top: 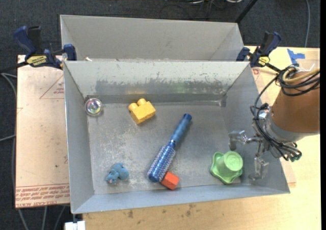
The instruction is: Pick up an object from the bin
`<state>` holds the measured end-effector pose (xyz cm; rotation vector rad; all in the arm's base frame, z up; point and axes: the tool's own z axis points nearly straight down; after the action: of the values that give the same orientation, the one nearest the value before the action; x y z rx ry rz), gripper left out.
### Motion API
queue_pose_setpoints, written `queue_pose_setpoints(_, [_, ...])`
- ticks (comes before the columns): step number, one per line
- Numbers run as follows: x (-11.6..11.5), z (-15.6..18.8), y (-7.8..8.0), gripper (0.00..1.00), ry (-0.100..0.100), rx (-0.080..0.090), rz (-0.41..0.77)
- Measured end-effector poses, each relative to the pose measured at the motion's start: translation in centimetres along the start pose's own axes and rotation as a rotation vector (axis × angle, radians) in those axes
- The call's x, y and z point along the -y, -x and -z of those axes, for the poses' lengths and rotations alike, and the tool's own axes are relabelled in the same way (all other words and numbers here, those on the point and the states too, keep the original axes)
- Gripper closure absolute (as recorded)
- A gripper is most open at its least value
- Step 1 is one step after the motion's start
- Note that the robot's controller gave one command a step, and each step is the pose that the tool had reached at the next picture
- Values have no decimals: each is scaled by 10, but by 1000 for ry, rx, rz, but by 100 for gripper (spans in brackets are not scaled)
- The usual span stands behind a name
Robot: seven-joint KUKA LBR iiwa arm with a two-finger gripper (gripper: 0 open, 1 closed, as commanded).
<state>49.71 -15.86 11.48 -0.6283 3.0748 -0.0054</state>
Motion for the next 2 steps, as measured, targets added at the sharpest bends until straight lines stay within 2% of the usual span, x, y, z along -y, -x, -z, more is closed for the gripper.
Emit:
queue_pose_setpoints(1, [-39, -43, 9, 0, -5, 17, 27])
queue_pose_setpoints(2, [-39, -42, 5, 0, -4, 14, 405])
